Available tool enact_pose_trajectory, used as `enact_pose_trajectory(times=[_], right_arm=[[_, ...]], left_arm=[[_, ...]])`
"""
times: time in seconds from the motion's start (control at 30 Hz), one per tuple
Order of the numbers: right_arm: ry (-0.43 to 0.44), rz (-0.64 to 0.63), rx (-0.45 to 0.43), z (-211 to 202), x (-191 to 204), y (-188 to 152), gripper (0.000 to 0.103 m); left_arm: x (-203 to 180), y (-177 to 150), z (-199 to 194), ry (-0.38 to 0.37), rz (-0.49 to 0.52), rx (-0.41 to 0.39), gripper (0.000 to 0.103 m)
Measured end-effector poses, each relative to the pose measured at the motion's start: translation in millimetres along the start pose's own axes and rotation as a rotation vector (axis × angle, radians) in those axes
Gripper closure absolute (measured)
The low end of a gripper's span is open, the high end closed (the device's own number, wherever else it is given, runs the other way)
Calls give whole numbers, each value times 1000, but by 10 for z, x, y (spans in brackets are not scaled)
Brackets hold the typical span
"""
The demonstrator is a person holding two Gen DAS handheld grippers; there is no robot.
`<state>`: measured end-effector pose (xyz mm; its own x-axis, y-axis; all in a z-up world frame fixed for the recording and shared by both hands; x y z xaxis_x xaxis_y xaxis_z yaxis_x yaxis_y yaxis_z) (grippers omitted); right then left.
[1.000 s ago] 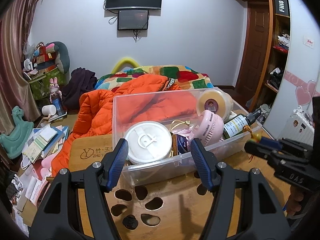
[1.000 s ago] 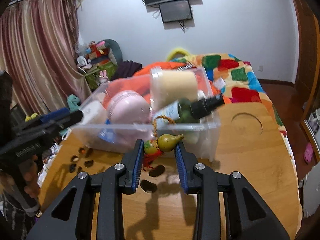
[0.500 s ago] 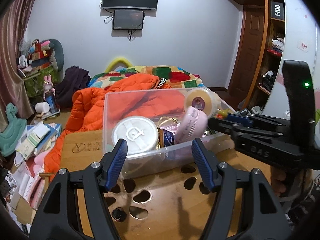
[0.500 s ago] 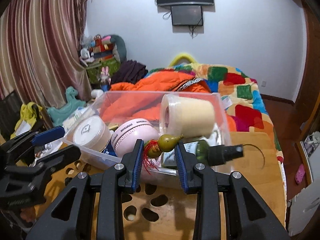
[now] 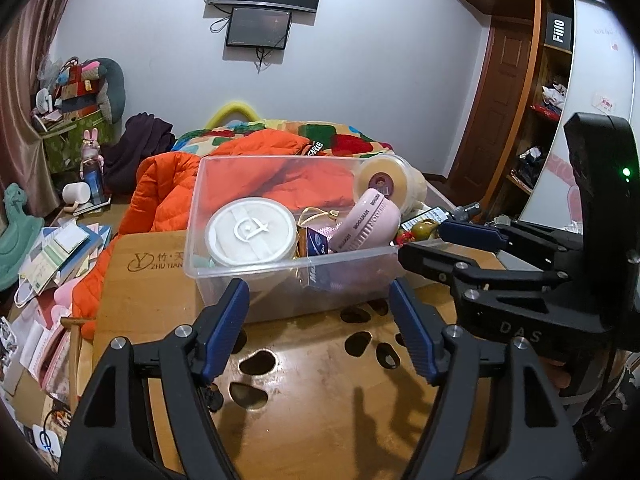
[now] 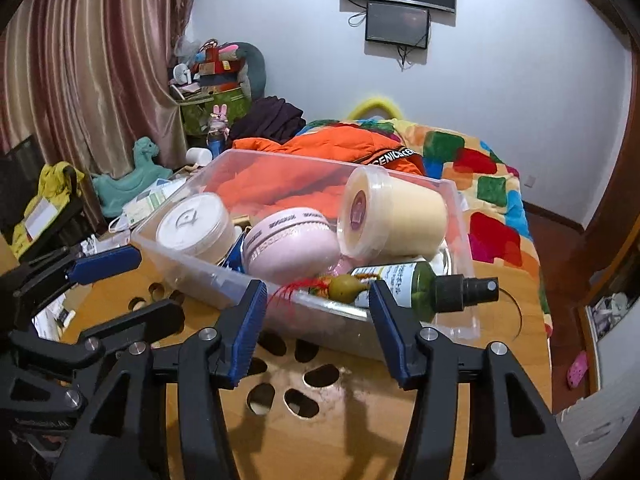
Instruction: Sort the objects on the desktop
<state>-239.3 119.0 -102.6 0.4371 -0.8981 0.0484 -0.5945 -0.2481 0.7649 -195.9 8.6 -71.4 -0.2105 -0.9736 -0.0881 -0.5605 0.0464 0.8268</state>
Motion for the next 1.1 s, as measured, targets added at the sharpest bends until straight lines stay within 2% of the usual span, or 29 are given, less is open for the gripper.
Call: enact_pose_trajectory(times=[0.17, 0.23, 0.33, 0.43, 0.5, 0.63, 0.83, 1.1], right_arm=[[8, 4, 3, -104, -4, -82, 54], [4, 8, -3, -163, -18, -117, 53], [-8, 17, -18, -276, -49, -152, 49], [-24, 23, -49, -425, -80, -154, 39], [-23, 44, -83, -563, -103, -134, 24], [-52, 50, -131, -763, -122, -102, 20], [-118, 46, -211, -1033, -163, -205, 2], [-183, -38, -282, -1303, -103, -362, 1]], left_arm=[[-20, -22, -91, 9, 1, -4, 27], [-28, -20, -153, 11, -8, -12, 20], [-49, -10, -235, 16, -11, -24, 15], [-103, 14, -352, 28, -2, -43, 12], [-133, 28, -414, 38, 4, -55, 10], [-204, 43, -576, 55, 5, -88, 5], [-261, 19, -760, 100, -11, -132, 2], [-322, -69, -958, 169, -22, -163, 1]])
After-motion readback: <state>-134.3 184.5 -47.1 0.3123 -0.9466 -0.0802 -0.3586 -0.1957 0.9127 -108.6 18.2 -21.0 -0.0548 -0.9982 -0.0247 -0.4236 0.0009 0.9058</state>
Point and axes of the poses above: each gripper's, at about its wrist camera, not at the fingertips, and z roughly the way its jaws point, x to its left, y to its top, the point moved 9 cm from there along z, roughly the way its jaws point, and after that the axes turned 6 degrees about z, right-handed, at the moved point
